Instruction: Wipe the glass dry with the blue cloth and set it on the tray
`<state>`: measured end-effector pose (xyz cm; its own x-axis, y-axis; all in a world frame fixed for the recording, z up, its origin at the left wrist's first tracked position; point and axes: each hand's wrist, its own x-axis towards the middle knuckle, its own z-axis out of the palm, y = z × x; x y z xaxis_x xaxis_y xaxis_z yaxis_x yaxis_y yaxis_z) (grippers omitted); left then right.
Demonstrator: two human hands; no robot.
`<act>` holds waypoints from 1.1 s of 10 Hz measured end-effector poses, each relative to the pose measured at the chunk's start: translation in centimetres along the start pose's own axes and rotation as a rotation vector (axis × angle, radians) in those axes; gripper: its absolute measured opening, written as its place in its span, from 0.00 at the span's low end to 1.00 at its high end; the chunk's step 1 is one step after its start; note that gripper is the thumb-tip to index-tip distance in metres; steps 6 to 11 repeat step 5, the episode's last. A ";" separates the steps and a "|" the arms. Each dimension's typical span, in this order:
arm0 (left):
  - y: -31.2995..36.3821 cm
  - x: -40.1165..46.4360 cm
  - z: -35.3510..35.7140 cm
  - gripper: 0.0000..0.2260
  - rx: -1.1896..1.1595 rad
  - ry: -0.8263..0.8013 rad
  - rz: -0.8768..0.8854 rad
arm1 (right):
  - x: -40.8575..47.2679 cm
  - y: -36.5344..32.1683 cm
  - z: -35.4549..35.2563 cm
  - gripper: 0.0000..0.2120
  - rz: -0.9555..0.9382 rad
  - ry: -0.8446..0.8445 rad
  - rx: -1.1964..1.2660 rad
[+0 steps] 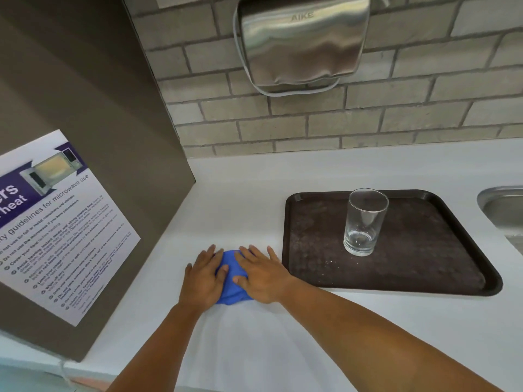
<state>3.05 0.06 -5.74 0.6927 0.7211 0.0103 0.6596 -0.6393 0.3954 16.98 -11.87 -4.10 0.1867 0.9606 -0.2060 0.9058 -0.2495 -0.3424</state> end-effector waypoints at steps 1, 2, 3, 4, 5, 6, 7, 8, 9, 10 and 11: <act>-0.2 0.1 0.8 0.28 0.097 -0.165 -0.026 | 0.1 0.3 0.2 0.34 0.045 -0.089 -0.041; -0.4 -0.1 1.2 0.27 0.126 -0.192 -0.029 | 0.0 0.6 0.5 0.35 0.071 -0.112 -0.088; -0.1 -0.3 1.0 0.27 0.151 -0.220 -0.038 | -0.3 0.4 0.2 0.35 0.078 -0.120 -0.102; 0.2 -0.2 0.6 0.28 0.174 -0.232 -0.051 | -0.6 0.9 -0.1 0.36 0.061 -0.079 -0.042; 1.0 0.3 -0.3 0.28 0.182 -0.197 -0.039 | -1.4 2.0 -1.4 0.37 0.021 0.006 0.013; 1.0 0.3 -0.3 0.28 0.182 -0.197 -0.039 | -1.4 2.0 -1.4 0.37 0.021 0.006 0.013; 1.0 0.3 -0.3 0.28 0.182 -0.197 -0.039 | -1.4 2.0 -1.4 0.37 0.021 0.006 0.013; 1.0 0.3 -0.3 0.28 0.182 -0.197 -0.039 | -1.4 2.0 -1.4 0.37 0.021 0.006 0.013; 1.0 0.3 -0.3 0.28 0.182 -0.197 -0.039 | -1.4 2.0 -1.4 0.37 0.021 0.006 0.013; 1.0 0.3 -0.3 0.28 0.182 -0.197 -0.039 | -1.4 2.0 -1.4 0.37 0.021 0.006 0.013; 1.0 0.3 -0.3 0.28 0.182 -0.197 -0.039 | -1.4 2.0 -1.4 0.37 0.021 0.006 0.013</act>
